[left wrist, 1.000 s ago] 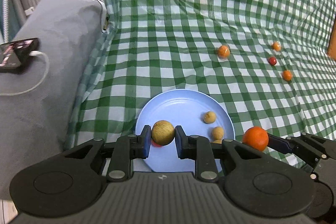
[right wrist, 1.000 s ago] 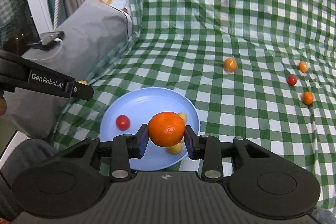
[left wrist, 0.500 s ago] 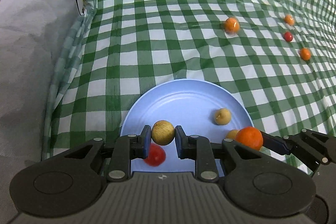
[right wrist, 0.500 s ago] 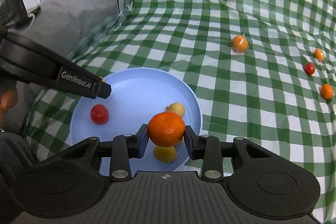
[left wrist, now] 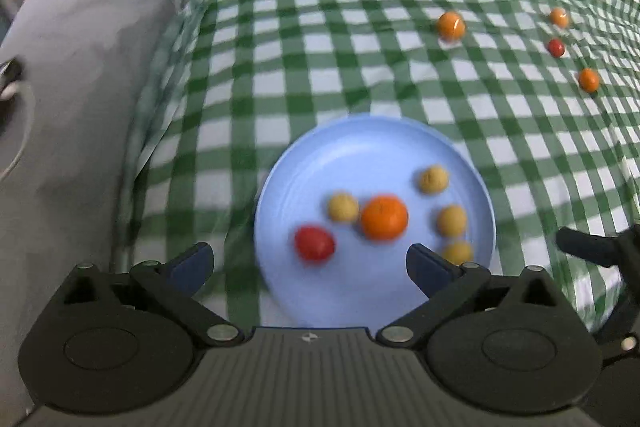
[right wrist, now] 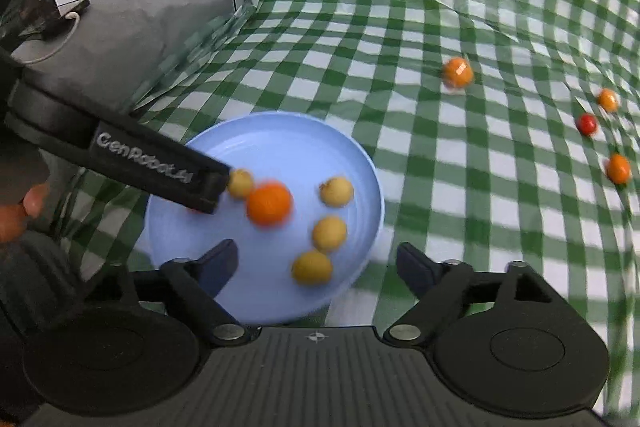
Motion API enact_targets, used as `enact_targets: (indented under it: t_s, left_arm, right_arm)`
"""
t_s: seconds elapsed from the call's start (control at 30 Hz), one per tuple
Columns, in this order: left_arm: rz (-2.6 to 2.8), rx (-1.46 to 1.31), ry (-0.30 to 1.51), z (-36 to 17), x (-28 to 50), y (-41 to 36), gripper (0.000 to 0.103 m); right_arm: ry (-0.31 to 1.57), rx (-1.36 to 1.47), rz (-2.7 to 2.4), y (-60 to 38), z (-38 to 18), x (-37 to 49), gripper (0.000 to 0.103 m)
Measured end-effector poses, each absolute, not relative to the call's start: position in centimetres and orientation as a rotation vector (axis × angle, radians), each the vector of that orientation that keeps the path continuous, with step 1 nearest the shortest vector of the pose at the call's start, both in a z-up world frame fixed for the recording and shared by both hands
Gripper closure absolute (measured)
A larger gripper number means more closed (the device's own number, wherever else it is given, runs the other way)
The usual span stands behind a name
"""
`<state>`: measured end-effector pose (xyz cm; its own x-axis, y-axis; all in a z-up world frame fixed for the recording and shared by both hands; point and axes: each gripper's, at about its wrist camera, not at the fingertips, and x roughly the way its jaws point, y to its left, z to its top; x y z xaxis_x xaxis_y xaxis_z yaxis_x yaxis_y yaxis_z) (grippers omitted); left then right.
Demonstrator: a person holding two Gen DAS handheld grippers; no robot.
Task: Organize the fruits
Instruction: 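Open both tools to drop the yellow fruit and orange onto the plate, then lift both open tools up away from the plate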
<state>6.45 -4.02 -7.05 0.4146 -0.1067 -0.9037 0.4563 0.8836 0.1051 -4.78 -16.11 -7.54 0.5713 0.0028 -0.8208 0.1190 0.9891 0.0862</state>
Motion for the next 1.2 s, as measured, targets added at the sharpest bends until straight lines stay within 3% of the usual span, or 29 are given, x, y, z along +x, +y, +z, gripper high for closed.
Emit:
enact_targets:
  t_s: [0.33, 1.2]
  left_arm:
    - [-0.308, 0.343, 1.079, -2.7, -1.3, 0.5, 0.001]
    - [-0.246, 0.285, 0.907, 3.0, -10.6, 3.9, 0.0]
  right_arm:
    - [0.891, 0.186, -0.11, -13.2, -2.3, -10.8, 0.001]
    - [0.704, 0.115, -0.14, -9.9, 3.5, -19.4, 0.001]
